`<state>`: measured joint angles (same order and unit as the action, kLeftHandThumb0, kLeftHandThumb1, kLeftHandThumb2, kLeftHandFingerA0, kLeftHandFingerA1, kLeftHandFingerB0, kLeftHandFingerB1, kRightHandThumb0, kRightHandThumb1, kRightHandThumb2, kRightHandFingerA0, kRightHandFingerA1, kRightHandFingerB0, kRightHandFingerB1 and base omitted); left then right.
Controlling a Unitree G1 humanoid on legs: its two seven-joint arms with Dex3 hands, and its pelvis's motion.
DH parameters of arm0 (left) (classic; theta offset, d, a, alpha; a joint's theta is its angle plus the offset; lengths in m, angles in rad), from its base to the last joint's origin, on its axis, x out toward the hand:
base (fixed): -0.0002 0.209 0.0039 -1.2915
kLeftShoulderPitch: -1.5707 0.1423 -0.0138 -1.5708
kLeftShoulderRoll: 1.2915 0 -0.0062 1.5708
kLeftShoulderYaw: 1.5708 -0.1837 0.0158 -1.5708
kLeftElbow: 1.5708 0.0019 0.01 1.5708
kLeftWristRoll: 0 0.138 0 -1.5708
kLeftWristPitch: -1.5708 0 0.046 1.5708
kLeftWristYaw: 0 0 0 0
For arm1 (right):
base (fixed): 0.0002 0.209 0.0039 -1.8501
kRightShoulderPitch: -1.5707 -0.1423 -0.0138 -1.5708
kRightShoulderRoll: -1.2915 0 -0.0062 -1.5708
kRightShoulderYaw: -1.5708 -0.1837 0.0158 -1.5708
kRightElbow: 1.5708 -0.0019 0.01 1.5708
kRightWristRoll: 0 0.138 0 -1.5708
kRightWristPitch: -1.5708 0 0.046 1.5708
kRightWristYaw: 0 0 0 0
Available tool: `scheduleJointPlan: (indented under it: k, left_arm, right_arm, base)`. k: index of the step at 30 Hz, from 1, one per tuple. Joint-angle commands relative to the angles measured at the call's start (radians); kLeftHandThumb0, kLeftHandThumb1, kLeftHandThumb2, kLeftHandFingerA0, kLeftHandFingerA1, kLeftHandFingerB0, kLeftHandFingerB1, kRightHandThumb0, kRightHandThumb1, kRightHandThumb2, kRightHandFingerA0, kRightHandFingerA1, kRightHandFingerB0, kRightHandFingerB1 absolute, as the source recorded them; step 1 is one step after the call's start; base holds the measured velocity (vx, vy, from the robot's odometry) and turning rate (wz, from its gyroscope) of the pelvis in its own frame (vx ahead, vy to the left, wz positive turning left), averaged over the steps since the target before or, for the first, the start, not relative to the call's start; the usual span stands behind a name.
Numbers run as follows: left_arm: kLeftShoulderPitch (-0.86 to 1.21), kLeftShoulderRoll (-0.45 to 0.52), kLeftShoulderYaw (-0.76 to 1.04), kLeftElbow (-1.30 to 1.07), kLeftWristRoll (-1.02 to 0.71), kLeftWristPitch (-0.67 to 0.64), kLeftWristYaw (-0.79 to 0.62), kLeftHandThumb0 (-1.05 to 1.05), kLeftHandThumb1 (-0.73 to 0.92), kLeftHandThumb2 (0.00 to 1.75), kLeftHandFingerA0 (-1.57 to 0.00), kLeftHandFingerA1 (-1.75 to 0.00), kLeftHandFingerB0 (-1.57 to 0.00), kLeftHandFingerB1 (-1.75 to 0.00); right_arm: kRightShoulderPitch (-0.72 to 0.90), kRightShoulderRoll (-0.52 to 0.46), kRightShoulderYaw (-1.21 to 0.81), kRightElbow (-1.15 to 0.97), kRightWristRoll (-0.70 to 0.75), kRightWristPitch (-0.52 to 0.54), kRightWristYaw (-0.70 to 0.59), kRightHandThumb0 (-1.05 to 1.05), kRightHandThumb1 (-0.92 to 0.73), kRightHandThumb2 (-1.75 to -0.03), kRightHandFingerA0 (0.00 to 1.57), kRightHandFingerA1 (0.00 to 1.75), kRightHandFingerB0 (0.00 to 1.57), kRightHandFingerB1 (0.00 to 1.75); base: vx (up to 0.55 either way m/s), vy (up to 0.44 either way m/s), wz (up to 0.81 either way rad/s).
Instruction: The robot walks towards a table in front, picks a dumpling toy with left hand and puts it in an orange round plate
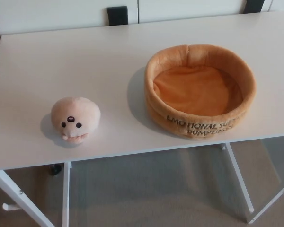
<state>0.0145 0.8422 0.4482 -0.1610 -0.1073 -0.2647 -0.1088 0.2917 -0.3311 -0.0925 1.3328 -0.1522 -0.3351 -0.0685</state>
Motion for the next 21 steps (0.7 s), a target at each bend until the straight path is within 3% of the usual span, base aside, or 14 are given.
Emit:
scheduleJointPlan:
  k: [1, 2, 3, 4, 5, 6, 7, 11, 16, 17, 18, 19, 21]
  left_arm:
    - [-0.186, 0.091, -0.158, -0.118, -0.070, 0.297, -0.175, -0.22, 0.26, 0.81, -0.01, -0.50, 0.00, -0.47]
    - [-0.206, 0.093, -0.188, -0.117, -0.062, 0.321, -0.190, -0.22, 0.26, 0.81, -0.01, -0.50, 0.00, -0.47]
    - [-0.231, 0.097, -0.228, -0.111, -0.026, 0.345, -0.203, -0.49, 0.37, 0.61, -0.06, -0.32, -0.10, -0.30]
    - [-0.259, 0.101, -0.272, -0.102, 0.017, 0.369, -0.216, -0.49, 0.37, 0.61, -0.06, -0.32, -0.10, -0.30]
    - [-0.287, 0.093, -0.312, -0.087, 0.054, 0.382, -0.223, -0.43, 0.30, 0.66, 0.00, -0.38, -0.10, -0.38]
    - [-0.318, 0.082, -0.354, -0.071, 0.090, 0.395, -0.228, -0.43, 0.30, 0.66, 0.00, -0.38, -0.10, -0.38]
    - [-0.335, 0.077, -0.376, -0.061, 0.105, 0.401, -0.233, -0.44, 0.31, 0.66, 0.00, -0.37, -0.09, -0.36]
    - [-0.417, 0.042, -0.494, 0.007, 0.192, 0.428, -0.254, -0.50, 0.33, 0.65, -0.06, -0.36, -0.05, -0.28]
    - [-0.479, -0.002, -0.595, 0.075, 0.250, 0.460, -0.262, -0.51, 0.35, 0.66, -0.07, -0.30, -0.07, -0.28]
    - [-0.514, -0.033, -0.653, 0.116, 0.281, 0.487, -0.268, -0.47, 0.41, 0.53, -0.07, -0.29, -0.08, -0.28]
    - [-0.528, -0.044, -0.675, 0.131, 0.292, 0.498, -0.269, -0.47, 0.41, 0.53, -0.07, -0.29, -0.08, -0.28]
    - [-0.541, -0.056, -0.704, 0.149, 0.309, 0.510, -0.272, -0.51, 0.36, 0.65, -0.06, -0.30, -0.08, -0.27]
    - [-0.562, -0.074, -0.751, 0.175, 0.339, 0.533, -0.279, -0.52, 0.36, 0.67, -0.05, -0.27, -0.07, -0.26]
  right_arm:
    - [-0.004, -0.020, 0.005, -0.001, -0.007, -0.010, -0.019, -0.43, -0.58, -0.58, 0.87, 0.67, 0.55, 0.38]
    - [-0.006, -0.019, 0.002, 0.000, -0.003, -0.009, -0.017, -0.43, -0.58, -0.58, 0.87, 0.67, 0.55, 0.38]
    - [-0.007, -0.018, 0.001, -0.001, -0.002, -0.009, -0.015, -0.43, -0.59, -0.58, 0.88, 0.70, 0.55, 0.38]
    - [-0.007, -0.018, 0.001, -0.003, 0.000, -0.009, -0.014, -0.43, -0.59, -0.58, 0.88, 0.70, 0.55, 0.38]
    - [-0.004, -0.019, 0.001, -0.007, 0.001, -0.014, -0.012, -0.49, -0.47, -0.86, 0.81, 0.78, 0.48, 0.54]
    - [0.000, -0.020, 0.002, -0.012, 0.002, -0.021, -0.011, -0.49, -0.47, -0.86, 0.81, 0.78, 0.48, 0.54]
    - [0.001, -0.020, 0.001, -0.014, 0.003, -0.023, -0.011, -0.43, -0.57, -0.57, 0.90, 0.76, 0.57, 0.39]
    - [-0.021, -0.018, 0.009, 0.000, -0.009, 0.009, -0.022, -0.41, -0.58, -0.58, 0.89, 0.65, 0.57, 0.38]
    - [-0.020, -0.019, 0.013, 0.001, -0.011, 0.007, -0.022, -0.39, -0.58, -0.58, 0.91, 0.74, 0.57, 0.38]
    - [-0.022, -0.020, 0.011, 0.003, -0.008, 0.011, -0.022, -0.39, -0.56, -0.57, 0.90, 0.69, 0.56, 0.37]
    - [-0.023, -0.020, 0.011, 0.004, -0.009, 0.013, -0.022, -0.39, -0.56, -0.57, 0.90, 0.69, 0.56, 0.37]
    - [-0.023, -0.019, 0.011, 0.004, -0.009, 0.013, -0.022, -0.39, -0.56, -0.57, 0.88, 0.69, 0.57, 0.38]
    - [-0.021, -0.017, 0.008, 0.005, -0.006, 0.012, -0.023, -0.39, -0.56, -0.57, 0.83, 0.66, 0.57, 0.38]
  base:
    - [0.00, 0.000, 0.00]
    - [0.00, 0.000, 0.00]
    - [0.00, 0.000, 0.00]
    - [0.00, 0.000, 0.00]
    - [0.00, 0.000, 0.00]
    - [0.00, 0.000, 0.00]
    - [0.00, 0.000, 0.00]
    - [0.00, 0.000, 0.00]
    - [0.00, 0.000, 0.00]
    - [0.00, 0.000, 0.00]
    - [0.00, 0.000, 0.00]
    - [0.00, 0.000, 0.00]
    - [0.00, 0.000, 0.00]
